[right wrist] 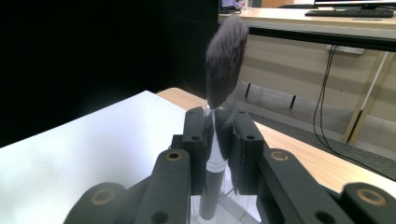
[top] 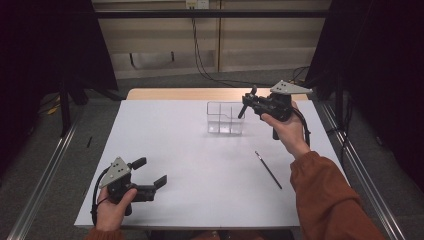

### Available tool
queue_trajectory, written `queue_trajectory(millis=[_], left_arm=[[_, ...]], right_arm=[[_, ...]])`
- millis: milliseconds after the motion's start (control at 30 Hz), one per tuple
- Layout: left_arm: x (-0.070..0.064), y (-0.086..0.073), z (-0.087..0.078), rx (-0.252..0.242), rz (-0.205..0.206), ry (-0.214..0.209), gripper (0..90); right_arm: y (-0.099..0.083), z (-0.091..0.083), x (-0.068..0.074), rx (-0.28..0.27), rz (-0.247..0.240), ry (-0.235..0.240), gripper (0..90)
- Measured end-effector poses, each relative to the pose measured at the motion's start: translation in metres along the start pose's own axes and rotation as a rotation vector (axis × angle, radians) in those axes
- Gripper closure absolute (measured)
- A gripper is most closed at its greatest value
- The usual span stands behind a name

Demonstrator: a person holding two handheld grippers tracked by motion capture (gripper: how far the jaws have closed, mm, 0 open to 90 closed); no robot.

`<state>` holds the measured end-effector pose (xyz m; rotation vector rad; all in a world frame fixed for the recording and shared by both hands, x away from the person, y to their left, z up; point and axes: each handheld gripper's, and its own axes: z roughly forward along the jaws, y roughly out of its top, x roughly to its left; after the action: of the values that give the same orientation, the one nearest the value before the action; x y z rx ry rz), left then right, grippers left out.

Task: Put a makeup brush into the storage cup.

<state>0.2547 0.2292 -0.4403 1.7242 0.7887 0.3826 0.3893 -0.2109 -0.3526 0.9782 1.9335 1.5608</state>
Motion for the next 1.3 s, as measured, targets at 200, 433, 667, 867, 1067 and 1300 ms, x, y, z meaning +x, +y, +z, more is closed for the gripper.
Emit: queue_trajectory(millis=[200,433,667,867,1067,1300], left_arm=[[0.000,0.001,-0.001,-0.001,0.008,0.001,3.0],[0.001,0.001,-0.002,-0.009,0.008,0.006,3.0],[0.001,0.001,-0.002,-0.005,0.015,0.008,3.0],[0.003,0.001,-0.002,-0.002,0.012,0.011,3.0],[0.003,0.002,0.000,0.002,0.014,0.010,3.0],[0.003,0.001,-0.002,-0.001,0.009,0.018,3.0]], right_arm=[[0.005,0.007,-0.009,0.003,0.010,-0.022,78.9],[0.011,0.015,-0.012,0.020,0.000,-0.028,79.0],[0.015,0.024,-0.016,0.034,0.000,-0.040,78.9],[0.015,0.032,-0.019,0.063,0.015,-0.039,78.9],[0.010,0.039,-0.023,0.094,0.026,-0.037,79.0],[0.006,0.044,-0.029,0.101,0.038,-0.047,79.0]])
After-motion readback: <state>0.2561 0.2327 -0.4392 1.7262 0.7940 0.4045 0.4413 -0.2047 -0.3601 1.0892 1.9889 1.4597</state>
